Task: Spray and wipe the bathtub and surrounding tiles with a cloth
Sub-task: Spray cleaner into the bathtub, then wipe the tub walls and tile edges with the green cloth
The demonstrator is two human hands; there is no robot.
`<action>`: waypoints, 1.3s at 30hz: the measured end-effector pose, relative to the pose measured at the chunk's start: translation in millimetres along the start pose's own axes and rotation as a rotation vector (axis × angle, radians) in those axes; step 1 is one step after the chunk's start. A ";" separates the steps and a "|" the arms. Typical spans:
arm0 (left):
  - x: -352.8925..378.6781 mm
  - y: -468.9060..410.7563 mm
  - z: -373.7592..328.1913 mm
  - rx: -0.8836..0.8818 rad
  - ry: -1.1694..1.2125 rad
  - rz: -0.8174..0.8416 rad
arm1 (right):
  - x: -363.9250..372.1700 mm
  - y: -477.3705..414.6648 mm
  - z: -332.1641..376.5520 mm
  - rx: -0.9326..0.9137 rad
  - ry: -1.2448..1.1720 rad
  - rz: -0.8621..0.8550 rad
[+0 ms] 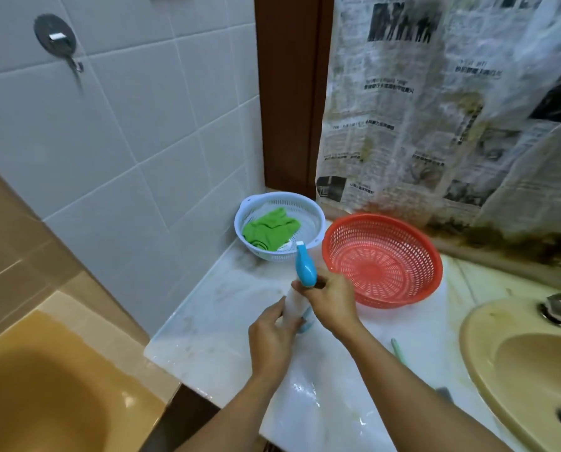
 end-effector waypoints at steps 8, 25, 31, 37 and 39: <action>-10.2 -28.7 8.0 0.050 -0.196 0.086 | -33.7 -27.2 -13.6 -0.070 0.211 0.366; -100.3 -240.1 -27.9 0.213 -0.637 0.287 | 33.8 -199.6 71.0 -0.107 0.632 0.477; -97.5 -259.9 -4.5 0.219 -0.579 0.340 | 96.6 -247.5 25.6 0.083 0.892 0.642; -100.3 -256.5 10.3 0.310 -0.474 0.289 | 128.6 -254.5 5.3 0.012 1.046 0.694; -100.5 -254.5 10.5 0.301 -0.466 0.268 | 128.0 -254.5 7.4 0.000 1.045 0.700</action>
Point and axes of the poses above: each hand's wrist, its own y-axis away from the middle knuckle, its own x-axis out of the palm, z = x × y, the point moved 4 cm from there along -y, towards the middle knuckle, and after that the axes turned 5 degrees about z, right-handed, at the moved point
